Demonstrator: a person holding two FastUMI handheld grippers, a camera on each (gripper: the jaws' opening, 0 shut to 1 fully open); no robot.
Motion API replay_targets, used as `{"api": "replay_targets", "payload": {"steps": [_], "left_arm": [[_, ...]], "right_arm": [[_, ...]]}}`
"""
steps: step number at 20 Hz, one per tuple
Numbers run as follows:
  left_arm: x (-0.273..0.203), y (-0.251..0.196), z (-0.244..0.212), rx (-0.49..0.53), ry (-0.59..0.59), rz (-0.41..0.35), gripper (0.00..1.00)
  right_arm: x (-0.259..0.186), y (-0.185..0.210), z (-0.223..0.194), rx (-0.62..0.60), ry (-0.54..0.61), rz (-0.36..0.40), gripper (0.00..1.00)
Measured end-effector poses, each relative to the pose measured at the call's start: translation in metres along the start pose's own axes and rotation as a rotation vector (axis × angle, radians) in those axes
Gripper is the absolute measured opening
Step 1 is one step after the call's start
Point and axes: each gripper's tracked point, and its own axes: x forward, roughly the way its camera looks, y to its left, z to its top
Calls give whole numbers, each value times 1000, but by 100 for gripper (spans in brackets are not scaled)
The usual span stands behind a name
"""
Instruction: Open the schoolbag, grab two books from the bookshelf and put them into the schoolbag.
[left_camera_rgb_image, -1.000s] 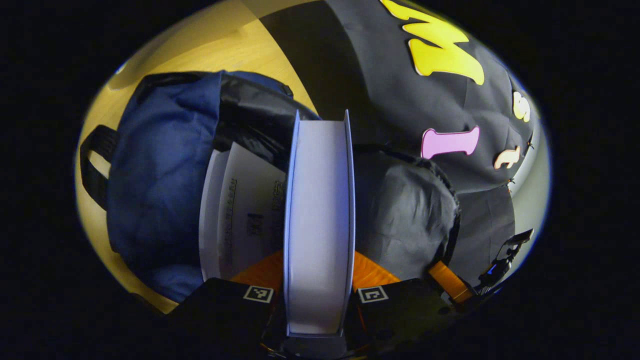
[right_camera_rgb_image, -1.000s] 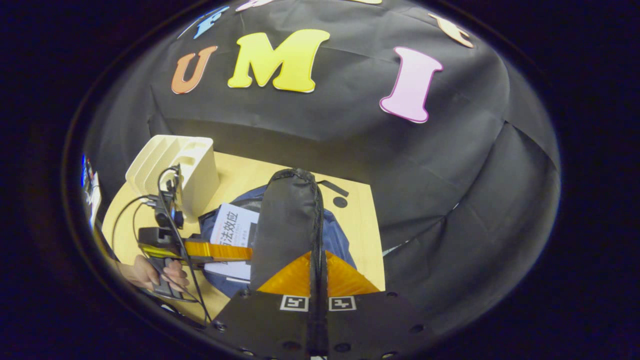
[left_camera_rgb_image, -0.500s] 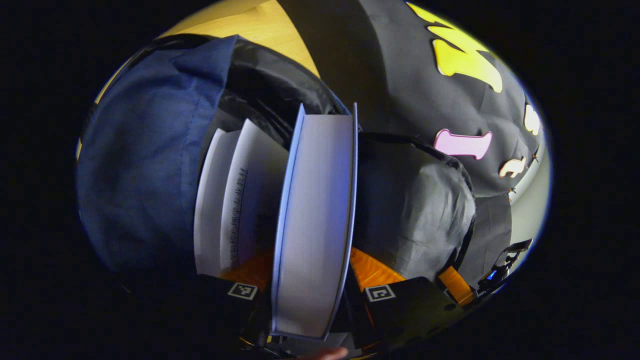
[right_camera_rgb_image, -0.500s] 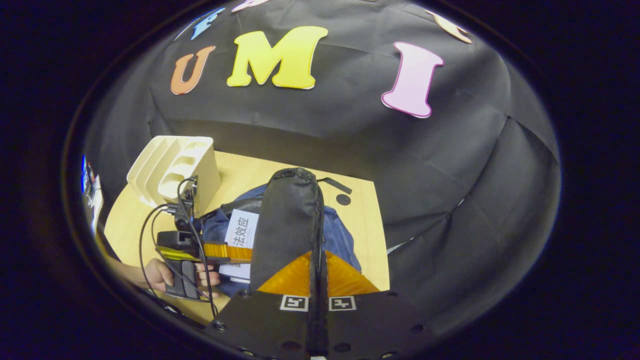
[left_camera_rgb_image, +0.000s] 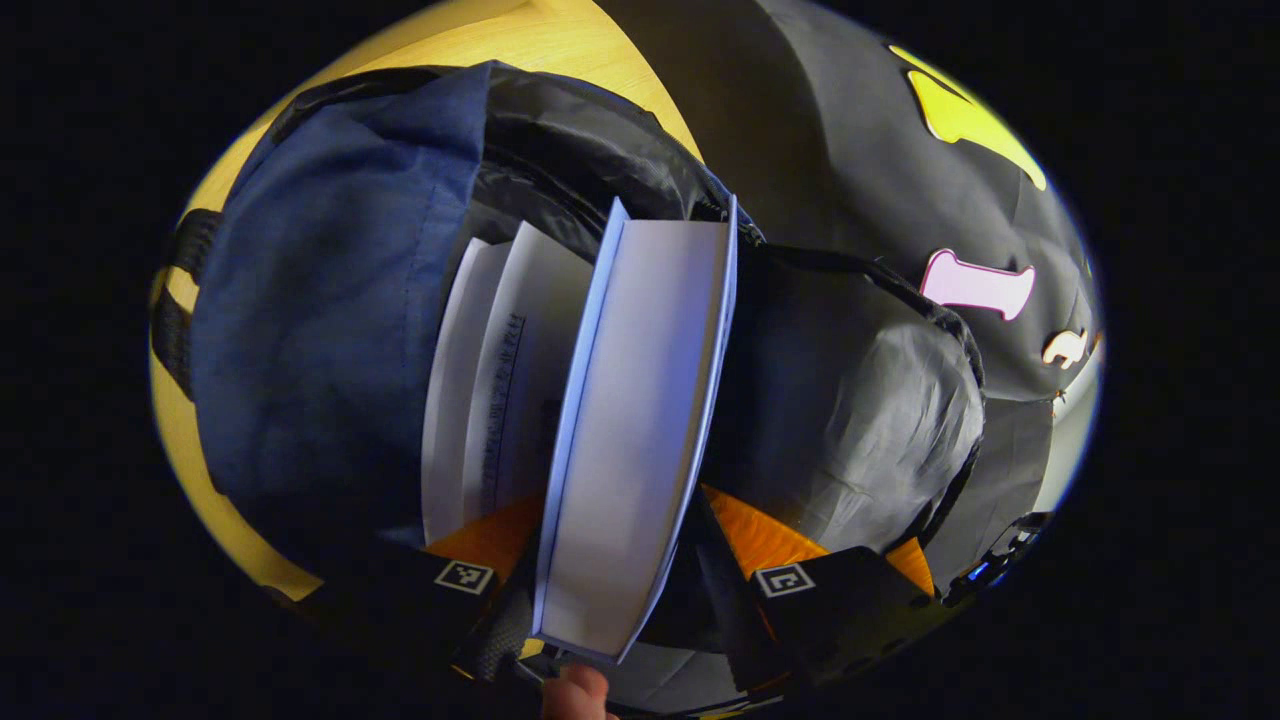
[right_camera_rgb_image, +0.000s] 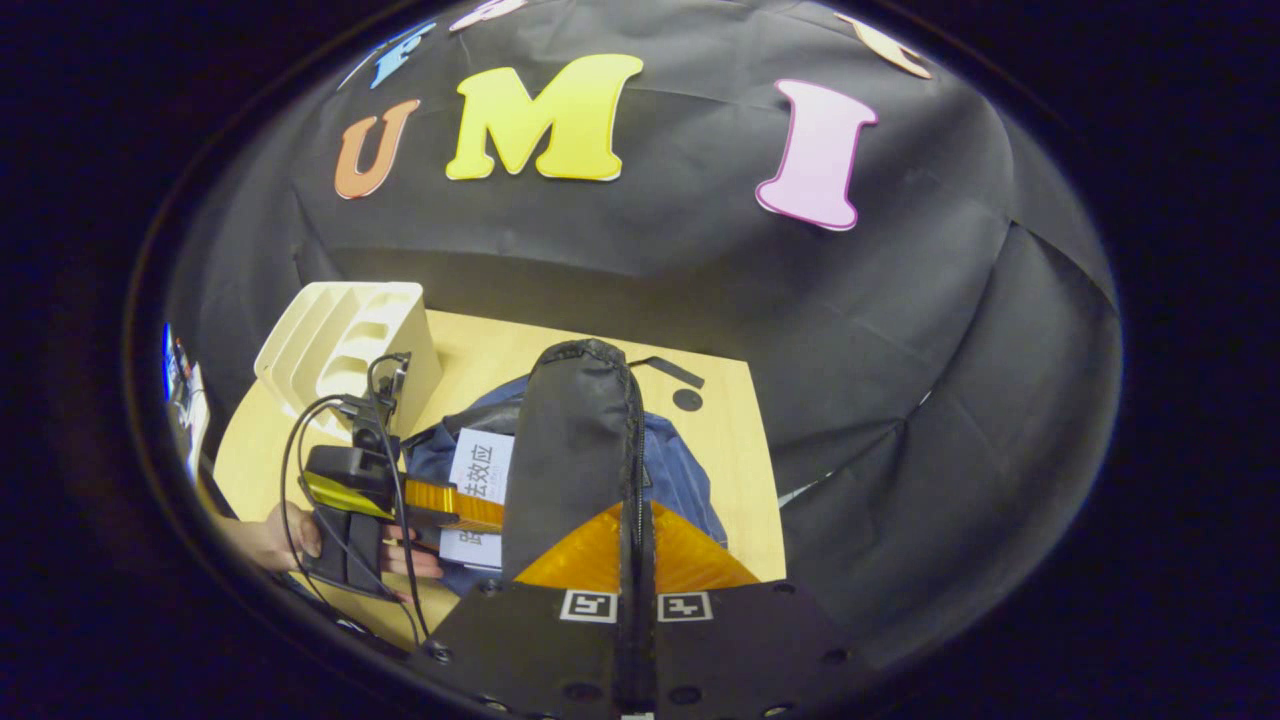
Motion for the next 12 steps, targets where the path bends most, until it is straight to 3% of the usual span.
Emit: {"api": "replay_targets", "payload": {"steps": [1, 2, 12], "left_arm": [[-4, 2, 0, 8, 4, 27, 92], [-8, 4, -1, 20, 1, 61, 82], [-65, 19, 8, 179, -49, 339, 83]], "right_arm": [[1, 1, -1, 2, 2, 4, 0], [1, 3, -2, 4, 3, 9, 0], [6, 19, -2, 10, -6, 50, 0]]}}
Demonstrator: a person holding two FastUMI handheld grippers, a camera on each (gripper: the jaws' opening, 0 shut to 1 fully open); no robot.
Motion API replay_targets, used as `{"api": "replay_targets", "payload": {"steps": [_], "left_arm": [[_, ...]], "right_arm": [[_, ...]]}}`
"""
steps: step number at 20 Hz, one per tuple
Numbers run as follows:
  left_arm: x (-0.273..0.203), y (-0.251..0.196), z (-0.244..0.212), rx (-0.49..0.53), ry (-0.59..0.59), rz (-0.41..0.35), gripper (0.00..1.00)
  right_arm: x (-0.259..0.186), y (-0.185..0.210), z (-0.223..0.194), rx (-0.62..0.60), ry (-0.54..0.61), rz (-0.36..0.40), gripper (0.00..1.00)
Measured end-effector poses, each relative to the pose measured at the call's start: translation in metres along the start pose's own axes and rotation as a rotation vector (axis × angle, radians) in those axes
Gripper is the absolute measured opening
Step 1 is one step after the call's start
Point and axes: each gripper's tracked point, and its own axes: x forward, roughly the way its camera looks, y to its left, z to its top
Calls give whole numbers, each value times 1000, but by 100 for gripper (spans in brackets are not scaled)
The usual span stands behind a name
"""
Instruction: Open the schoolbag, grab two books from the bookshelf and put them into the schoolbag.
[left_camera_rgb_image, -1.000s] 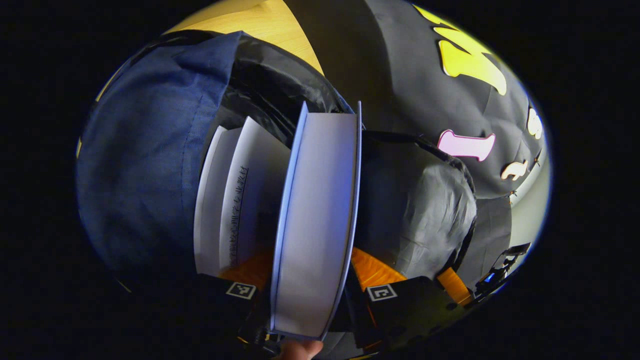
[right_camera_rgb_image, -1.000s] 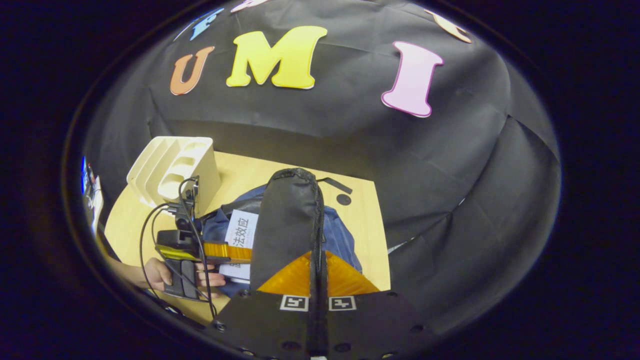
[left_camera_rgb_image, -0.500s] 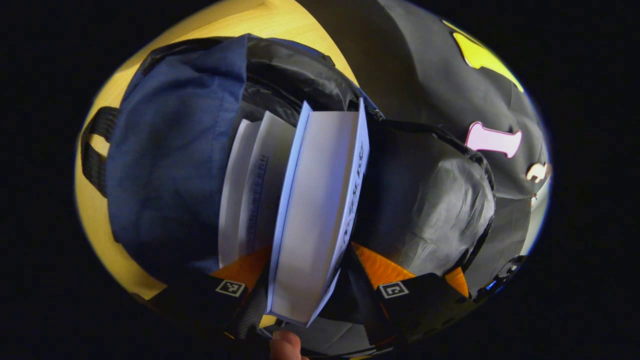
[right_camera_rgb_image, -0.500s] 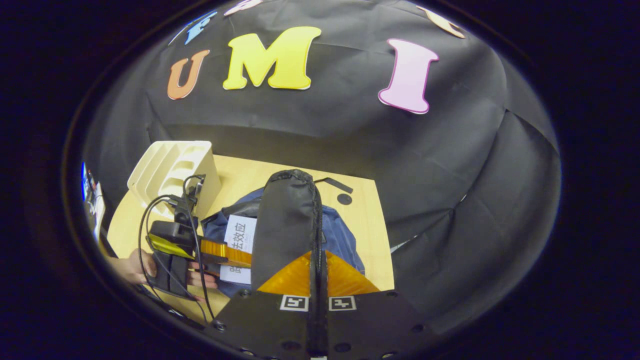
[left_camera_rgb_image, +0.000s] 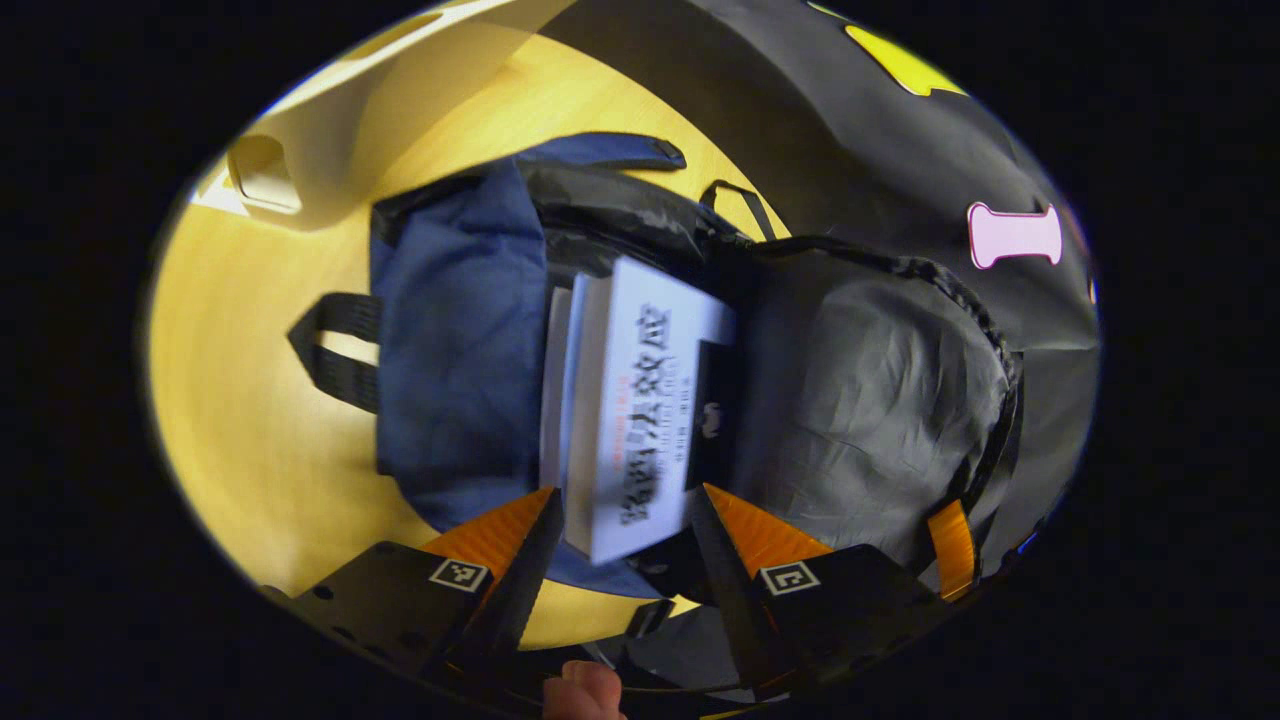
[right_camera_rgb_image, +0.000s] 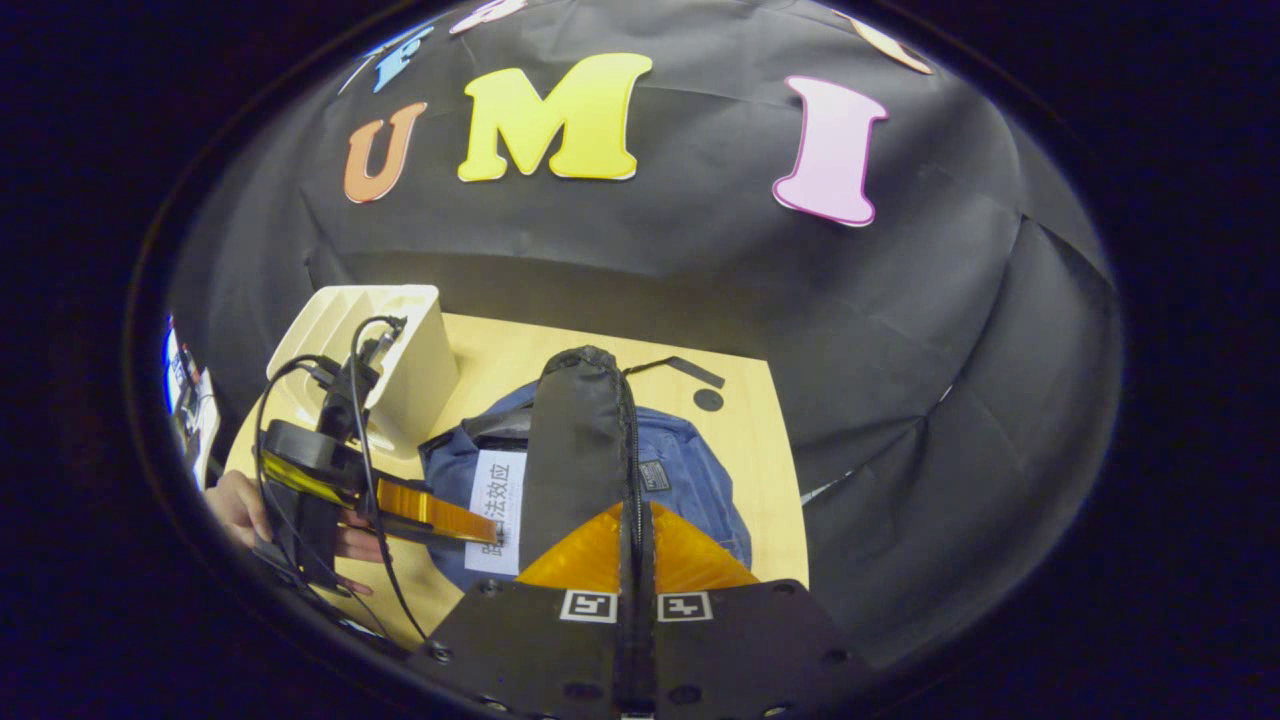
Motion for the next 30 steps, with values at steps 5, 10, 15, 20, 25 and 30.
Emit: {"api": "replay_targets", "payload": {"steps": [5, 10, 15, 20, 25, 30], "left_arm": [[-38, 14, 23, 198, -98, 135, 83], [-77, 23, 36, 313, -169, 224, 83], [-127, 37, 55, 425, -275, 320, 83], [-186, 30, 68, 500, -392, 357, 83], [-253, 22, 90, 550, -614, 366, 83], [-308, 21, 94, 574, -786, 344, 84]], "right_arm": [[3, 15, 0, 5, -7, 20, 0], [0, 33, -1, 18, -16, 40, 0], [-7, 55, -4, 25, -32, 62, 0], [-15, 77, -9, 39, -43, 82, 0], [-19, 106, -17, 82, -46, 126, 0], [-15, 141, -28, 121, -47, 159, 0]]}}
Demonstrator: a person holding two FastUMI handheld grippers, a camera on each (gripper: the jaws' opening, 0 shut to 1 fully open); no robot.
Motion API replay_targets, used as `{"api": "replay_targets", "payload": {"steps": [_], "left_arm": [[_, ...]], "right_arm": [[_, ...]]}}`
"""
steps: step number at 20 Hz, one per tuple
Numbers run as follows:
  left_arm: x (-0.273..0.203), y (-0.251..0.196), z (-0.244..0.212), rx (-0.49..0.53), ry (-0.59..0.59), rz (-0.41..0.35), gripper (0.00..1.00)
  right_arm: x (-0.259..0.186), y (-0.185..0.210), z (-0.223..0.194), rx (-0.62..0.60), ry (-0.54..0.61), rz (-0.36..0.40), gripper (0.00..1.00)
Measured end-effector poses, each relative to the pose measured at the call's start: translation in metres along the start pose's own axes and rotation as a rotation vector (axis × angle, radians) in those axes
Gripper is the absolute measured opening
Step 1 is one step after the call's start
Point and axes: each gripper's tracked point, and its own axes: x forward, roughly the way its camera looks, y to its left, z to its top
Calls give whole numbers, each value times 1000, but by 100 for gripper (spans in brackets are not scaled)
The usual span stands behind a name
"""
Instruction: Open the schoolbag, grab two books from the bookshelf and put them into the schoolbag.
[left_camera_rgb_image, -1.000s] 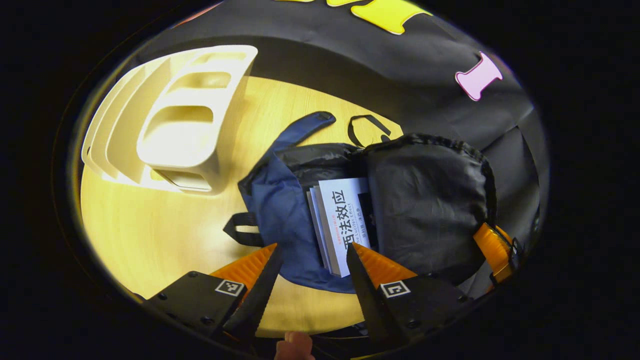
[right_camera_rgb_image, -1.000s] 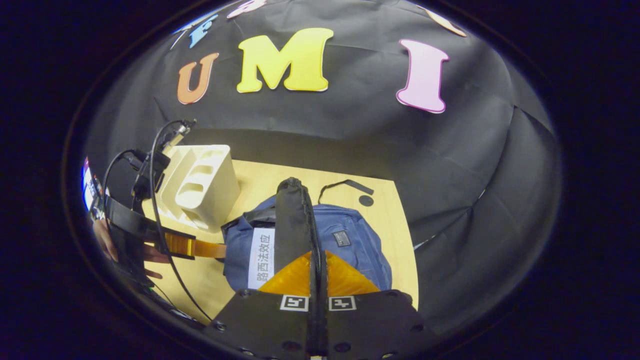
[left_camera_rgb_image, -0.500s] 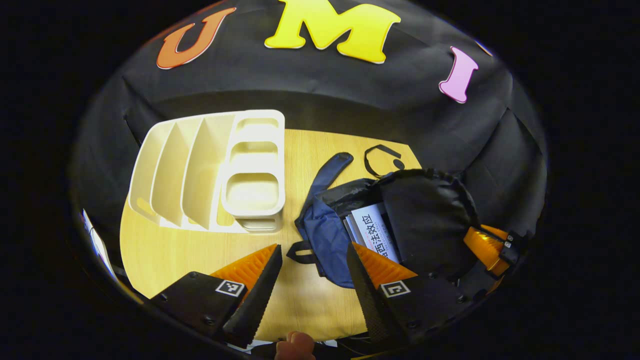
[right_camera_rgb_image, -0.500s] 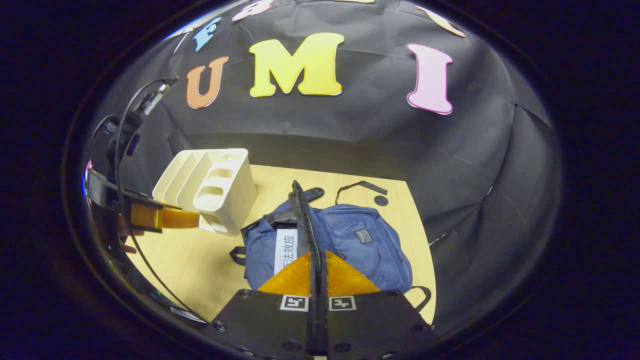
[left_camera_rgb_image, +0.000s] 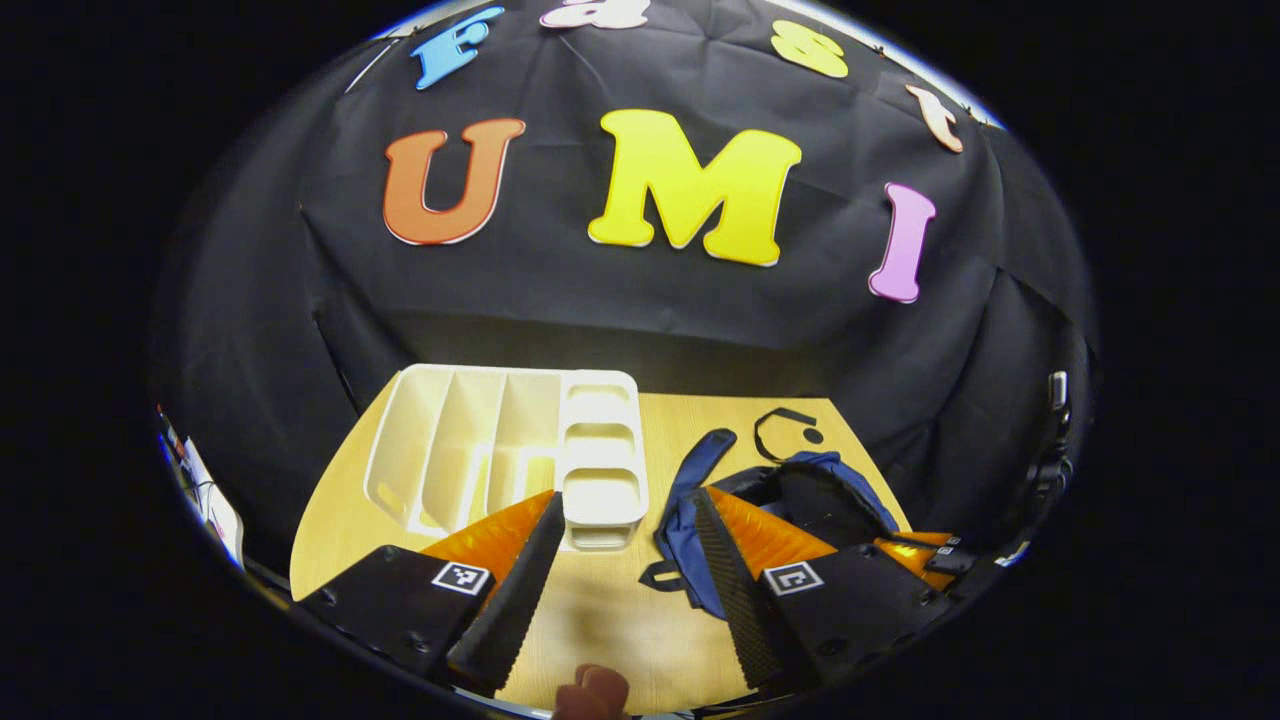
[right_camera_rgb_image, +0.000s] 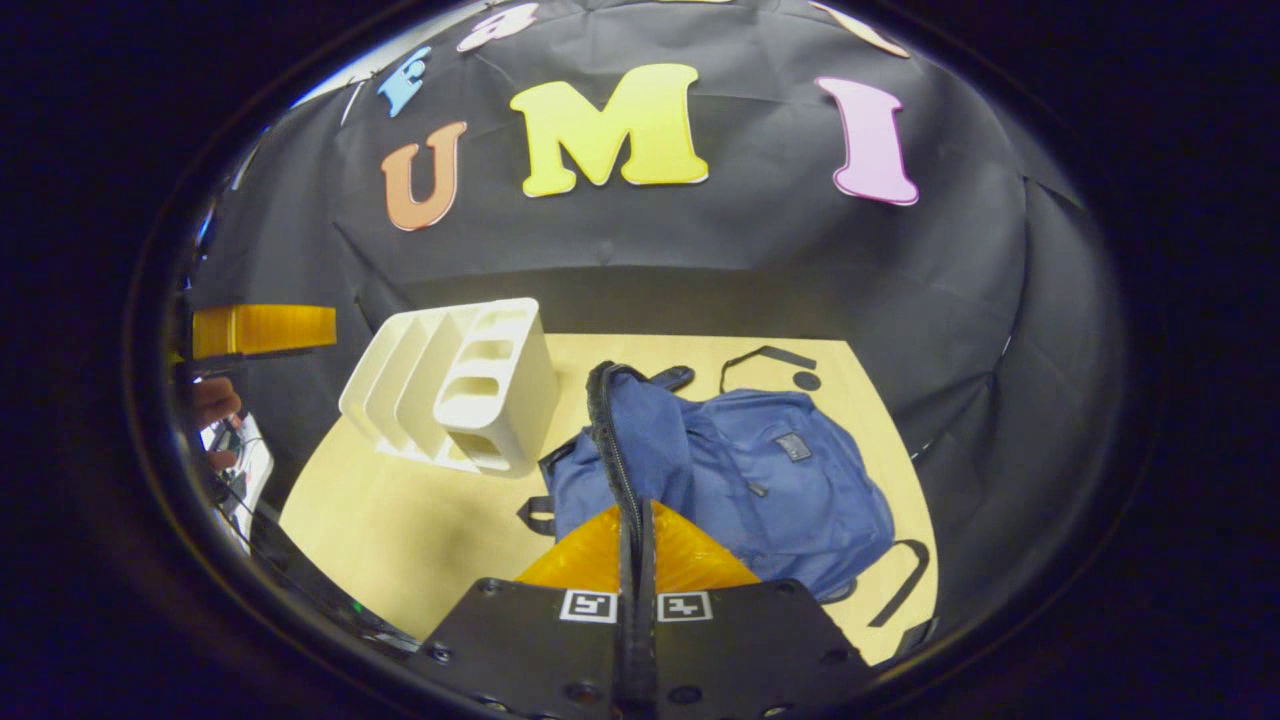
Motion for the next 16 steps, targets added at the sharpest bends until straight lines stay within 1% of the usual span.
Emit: {"api": "replay_targets", "payload": {"steps": [1, 2, 5, 7, 8, 9, 10, 11, 12, 16], "left_arm": [[-4, 6, 3, 8, -15, 8, 94], [-9, 11, 5, 15, -30, 15, 84], [-21, 29, 12, 26, -73, 50, 86], [-28, 38, 16, 23, -100, 70, 86], [-31, 42, 16, 22, -111, 77, 87], [-31, 45, 20, 13, -121, 85, 87], [-32, 48, 20, 1, -123, 89, 89], [-33, 49, 23, -10, -131, 90, 90], [-35, 50, 26, -12, -141, 93, 92], [-37, 61, 34, 17, -175, 123, 93]], "right_arm": [[3, 5, -1, 4, 0, 3, 0], [5, 9, -3, 12, 0, 7, 0], [20, 29, -12, 54, 19, 37, 0], [29, 45, -21, 47, 42, 61, 0], [34, 50, -26, 34, 51, 63, 5], [40, 56, -29, 22, 57, 71, 5], [39, 65, -29, 15, 64, 72, 12], [41, 69, -30, 14, 67, 82, 12], [42, 71, -31, 16, 70, 84, 15], [48, 72, -34, 42, 76, 86, 75]]}}
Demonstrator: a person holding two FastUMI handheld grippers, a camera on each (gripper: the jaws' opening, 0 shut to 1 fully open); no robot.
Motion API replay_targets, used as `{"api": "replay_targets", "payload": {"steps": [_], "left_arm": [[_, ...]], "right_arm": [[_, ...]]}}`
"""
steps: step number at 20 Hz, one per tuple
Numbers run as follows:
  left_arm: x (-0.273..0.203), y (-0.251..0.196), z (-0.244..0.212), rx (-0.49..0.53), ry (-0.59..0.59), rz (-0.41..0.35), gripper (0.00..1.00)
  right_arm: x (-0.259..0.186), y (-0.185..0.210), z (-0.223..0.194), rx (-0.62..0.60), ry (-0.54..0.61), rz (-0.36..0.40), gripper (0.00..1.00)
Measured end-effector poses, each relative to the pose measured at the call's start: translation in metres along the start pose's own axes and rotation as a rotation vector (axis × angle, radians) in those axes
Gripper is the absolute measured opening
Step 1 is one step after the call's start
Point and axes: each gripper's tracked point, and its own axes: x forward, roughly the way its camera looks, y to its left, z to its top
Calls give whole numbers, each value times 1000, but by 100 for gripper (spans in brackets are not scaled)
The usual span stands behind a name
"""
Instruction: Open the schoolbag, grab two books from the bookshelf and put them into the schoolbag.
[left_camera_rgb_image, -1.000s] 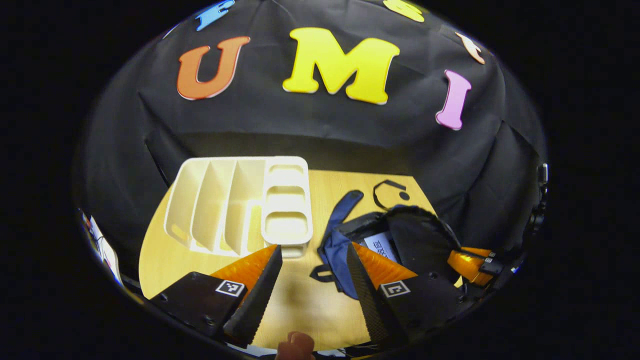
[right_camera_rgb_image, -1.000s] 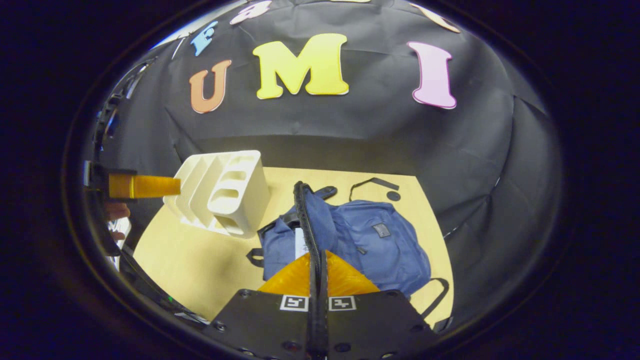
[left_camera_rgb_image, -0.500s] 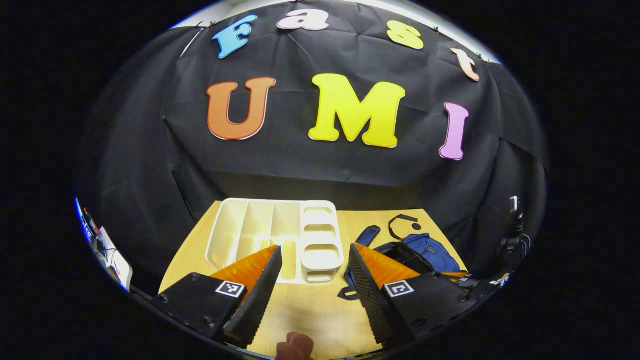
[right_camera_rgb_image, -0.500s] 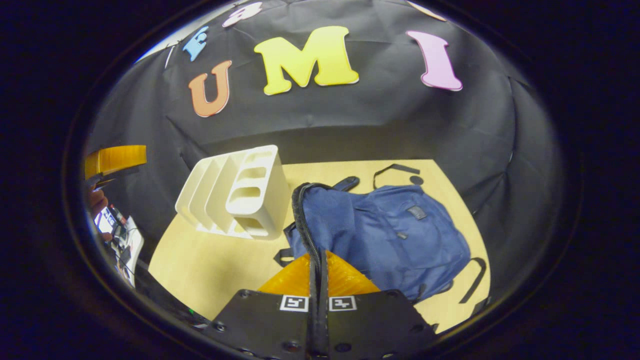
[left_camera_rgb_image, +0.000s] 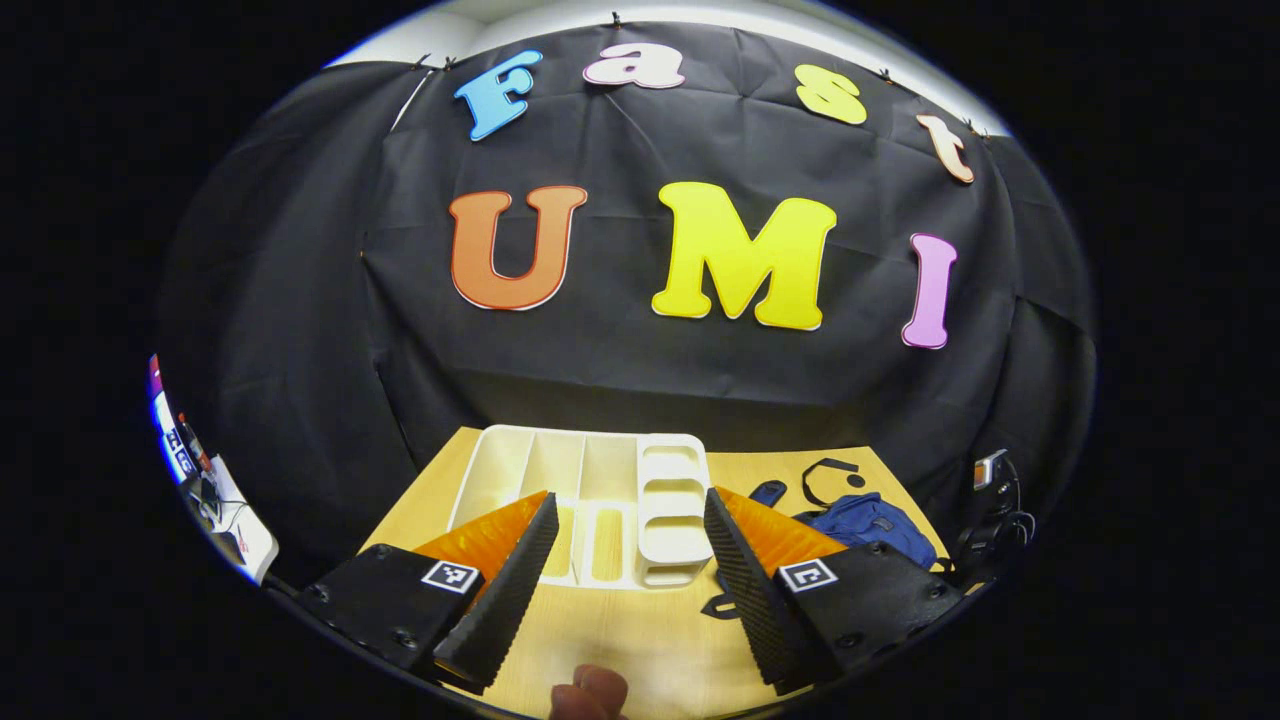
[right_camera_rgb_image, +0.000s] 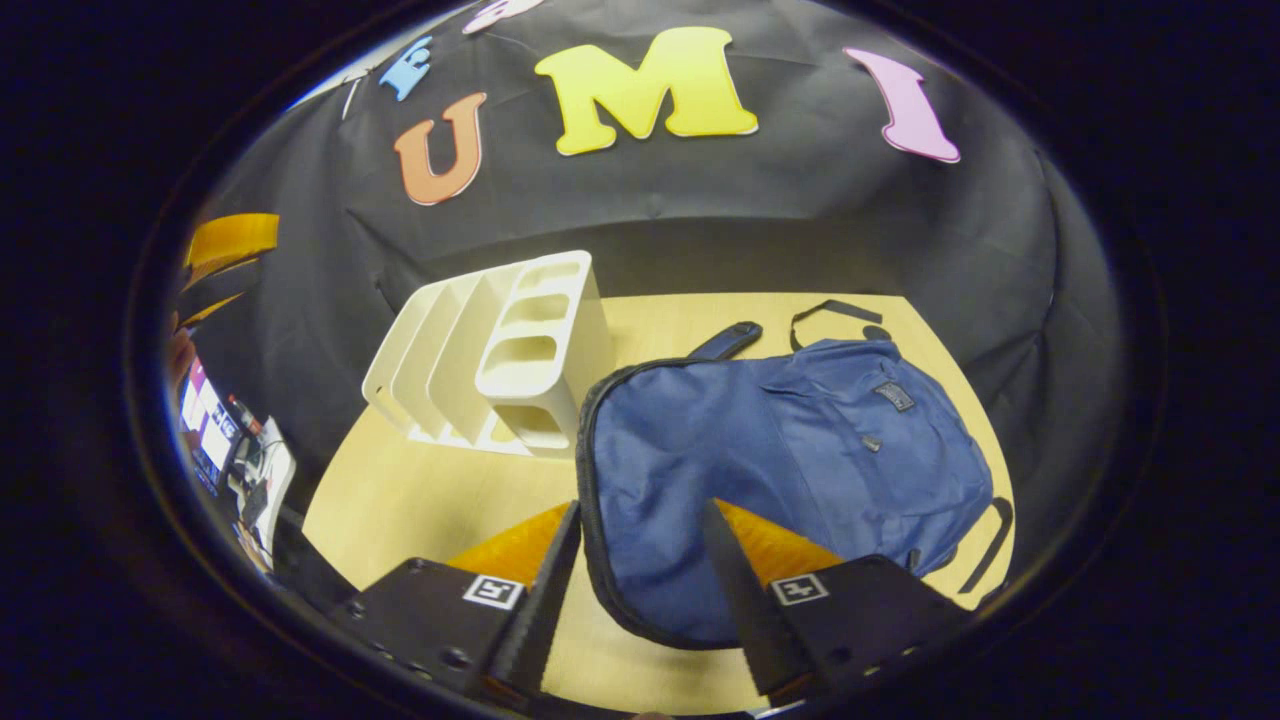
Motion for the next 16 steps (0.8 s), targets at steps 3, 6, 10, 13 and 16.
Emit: {"api": "replay_targets", "payload": {"steps": [3, 6, 10, 13, 16], "left_arm": [[5, -1, 0, -3, 2, -9, 93], [8, -4, 5, -1, -6, -22, 93], [-1, -9, 42, 1, -92, -51, 93], [-6, -11, 81, 21, -185, -77, 94], [-18, -16, 117, 76, -290, -94, 94]], "right_arm": [[-8, -4, 11, 6, -49, -15, 84], [-31, 1, 40, -20, -170, -30, 97], [-77, 9, 105, -55, -378, -93, 96], [-122, 11, 165, -92, -573, -153, 96], [-164, 19, 207, -111, -752, -202, 93]]}}
